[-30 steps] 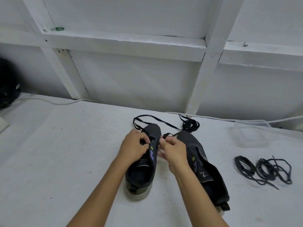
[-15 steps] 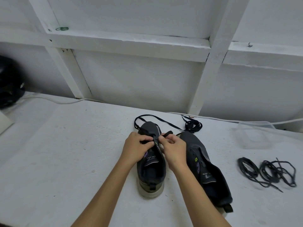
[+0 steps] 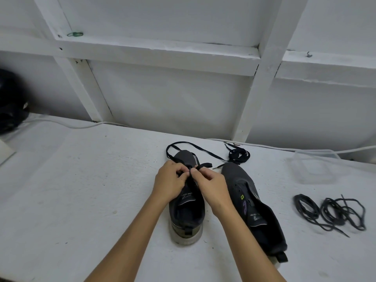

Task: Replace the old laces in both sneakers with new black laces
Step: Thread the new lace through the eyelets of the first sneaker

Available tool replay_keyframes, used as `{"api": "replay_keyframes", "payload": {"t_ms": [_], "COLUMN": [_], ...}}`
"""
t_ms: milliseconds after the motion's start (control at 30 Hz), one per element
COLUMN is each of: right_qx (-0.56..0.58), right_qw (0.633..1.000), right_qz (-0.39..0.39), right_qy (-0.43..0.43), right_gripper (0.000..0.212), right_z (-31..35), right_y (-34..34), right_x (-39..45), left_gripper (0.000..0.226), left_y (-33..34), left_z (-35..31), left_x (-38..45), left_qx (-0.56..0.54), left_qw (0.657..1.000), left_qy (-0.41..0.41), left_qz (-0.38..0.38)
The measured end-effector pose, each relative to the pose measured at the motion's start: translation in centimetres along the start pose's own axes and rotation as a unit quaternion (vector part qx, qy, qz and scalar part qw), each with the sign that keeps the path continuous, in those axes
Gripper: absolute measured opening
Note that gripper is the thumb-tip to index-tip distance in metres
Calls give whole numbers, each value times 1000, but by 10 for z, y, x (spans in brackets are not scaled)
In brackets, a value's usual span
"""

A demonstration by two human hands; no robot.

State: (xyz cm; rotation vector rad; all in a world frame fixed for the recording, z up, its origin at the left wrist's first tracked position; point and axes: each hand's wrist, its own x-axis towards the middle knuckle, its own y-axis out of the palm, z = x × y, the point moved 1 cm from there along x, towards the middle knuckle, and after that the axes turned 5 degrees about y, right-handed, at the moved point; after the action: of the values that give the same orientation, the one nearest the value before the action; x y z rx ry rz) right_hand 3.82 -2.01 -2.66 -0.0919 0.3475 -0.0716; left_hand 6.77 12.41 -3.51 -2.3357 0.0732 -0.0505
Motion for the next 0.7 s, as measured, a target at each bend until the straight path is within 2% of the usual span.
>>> {"api": "replay_keyframes", "payload": {"t_ms": [67,133,167,233,267,300,367,400,433,500,533,600,700], "right_qx": [-11,-69,-76,-69,-68,-68,-50,-29,-8,20,22,28,26], "right_qw": [999,997,995,994,994,994,997,998,999,999,999,999,999], "right_qz": [41,-8,-37,-61,-61,-56,-50,-47,-45,-36,-29,-24,-35], "right_qy": [-7,-37,-48,-62,-62,-58,-44,-35,-24,-8,-12,-22,-16], "right_gripper": [16,13,16,38,49,57,60,55,45,30,28,27,30], "right_z": [-5,-16,-17,-19,-18,-17,-16,-19,-22,-25,-26,-25,-22], "right_y": [0,1,3,7,8,8,11,12,13,15,15,15,15], "right_x": [-9,-12,-15,-17,-18,-19,-21,-21,-21,-23,-24,-25,-26], "left_gripper": [6,9,9,9,11,16,27,31,33,30,23,5,12], "left_y": [-4,-15,-19,-28,-31,-32,-35,-35,-33,-28,-25,-20,-16], "left_z": [-2,-2,0,5,5,7,9,9,10,12,10,7,2], "left_x": [-1,-5,-6,-11,-14,-15,-17,-18,-17,-18,-18,-15,-8], "left_qx": [-14,-94,-160,-274,-339,-431,-608,-635,-593,-331,-185,-25,91], "left_qw": [1000,995,986,960,938,898,782,756,786,935,981,998,992], "left_qy": [6,-17,-37,-63,-68,-72,-113,-136,-150,-107,-49,51,79], "left_qz": [10,14,16,-4,-22,-45,-75,-84,-90,-63,-44,-9,25]}}
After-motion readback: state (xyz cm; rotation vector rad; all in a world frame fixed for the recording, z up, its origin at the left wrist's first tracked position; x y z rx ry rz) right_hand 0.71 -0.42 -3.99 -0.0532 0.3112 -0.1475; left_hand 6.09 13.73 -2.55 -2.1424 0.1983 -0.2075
